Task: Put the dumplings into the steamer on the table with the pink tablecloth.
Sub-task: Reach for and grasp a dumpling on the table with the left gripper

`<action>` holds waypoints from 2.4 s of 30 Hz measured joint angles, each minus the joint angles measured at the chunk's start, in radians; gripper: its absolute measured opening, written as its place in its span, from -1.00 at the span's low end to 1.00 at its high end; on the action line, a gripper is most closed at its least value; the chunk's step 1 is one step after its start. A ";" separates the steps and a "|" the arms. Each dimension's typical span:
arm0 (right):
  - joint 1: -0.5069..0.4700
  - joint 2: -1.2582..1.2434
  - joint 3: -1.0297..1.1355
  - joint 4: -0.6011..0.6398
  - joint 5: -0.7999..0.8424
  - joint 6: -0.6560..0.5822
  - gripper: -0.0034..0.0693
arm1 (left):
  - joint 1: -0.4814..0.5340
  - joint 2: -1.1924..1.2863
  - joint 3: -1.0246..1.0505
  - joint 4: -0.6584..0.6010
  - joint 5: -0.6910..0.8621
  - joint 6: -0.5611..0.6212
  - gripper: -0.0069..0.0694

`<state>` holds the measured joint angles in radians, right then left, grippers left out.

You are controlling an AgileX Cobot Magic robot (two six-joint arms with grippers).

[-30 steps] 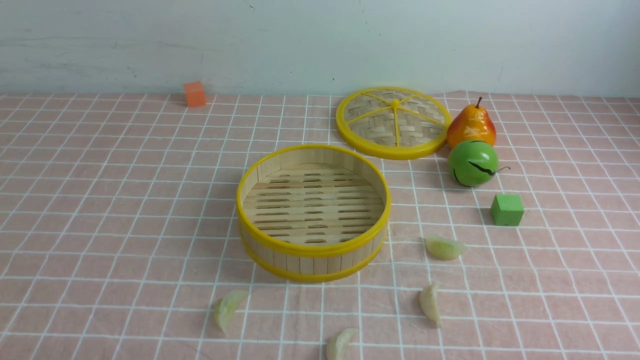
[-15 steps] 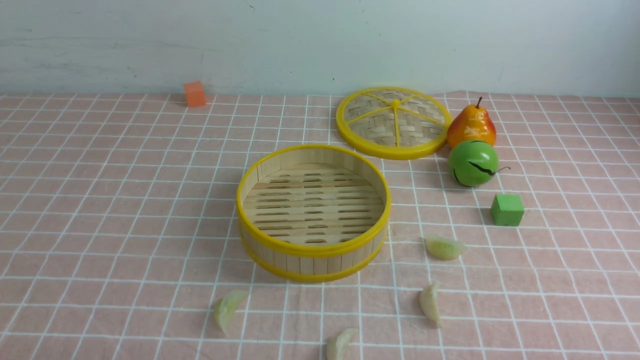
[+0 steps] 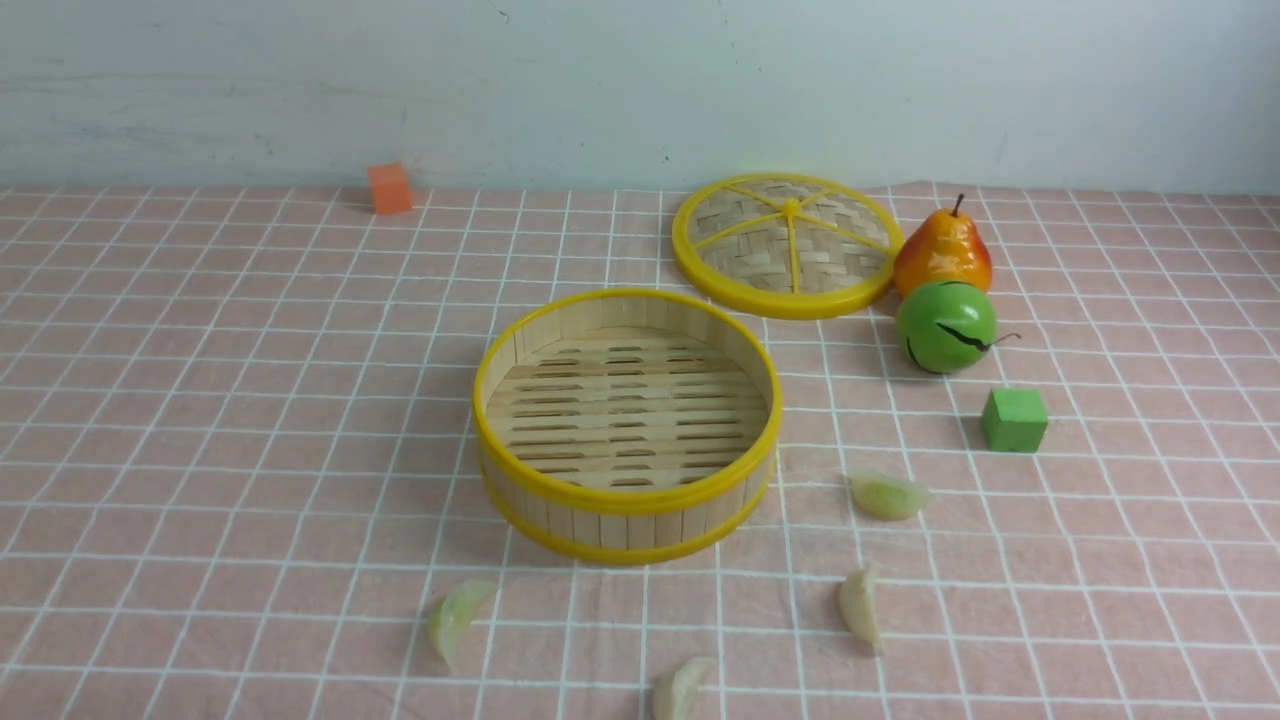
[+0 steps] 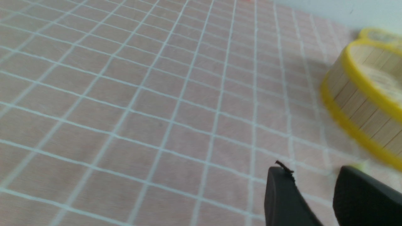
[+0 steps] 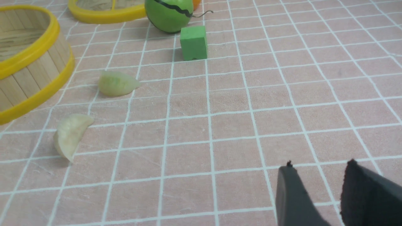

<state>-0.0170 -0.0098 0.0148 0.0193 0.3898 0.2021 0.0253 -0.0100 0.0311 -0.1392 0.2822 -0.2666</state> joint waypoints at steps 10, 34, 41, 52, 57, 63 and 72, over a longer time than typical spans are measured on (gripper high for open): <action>0.000 0.000 0.008 0.663 0.021 0.394 -0.25 | 0.000 0.000 0.000 -0.855 -0.155 -0.548 -0.19; 0.000 0.532 -0.531 0.649 0.149 -0.589 -0.96 | -0.002 0.645 -0.700 -0.310 0.564 0.218 -0.86; 0.128 0.924 -0.838 0.607 0.558 -0.757 -0.93 | -0.202 0.970 -0.877 -0.063 0.723 0.222 -0.86; 0.606 1.180 -0.899 0.252 0.702 -0.496 -0.91 | -0.482 1.437 -1.065 0.133 0.711 0.070 -0.32; 0.641 1.182 -0.899 0.236 0.685 -0.466 -0.91 | -0.487 1.636 -1.152 0.147 0.641 0.070 0.31; 0.641 1.182 -0.899 0.252 0.681 -0.463 -0.89 | -0.487 1.766 -1.163 0.160 0.543 0.063 0.46; 0.641 1.182 -0.899 0.263 0.668 -0.463 -0.87 | -0.487 1.872 -1.176 0.168 0.444 0.062 -0.29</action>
<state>0.6244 1.1719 -0.8841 0.2819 1.0576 -0.2608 -0.4617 1.8618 -1.1445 0.0288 0.7266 -0.2048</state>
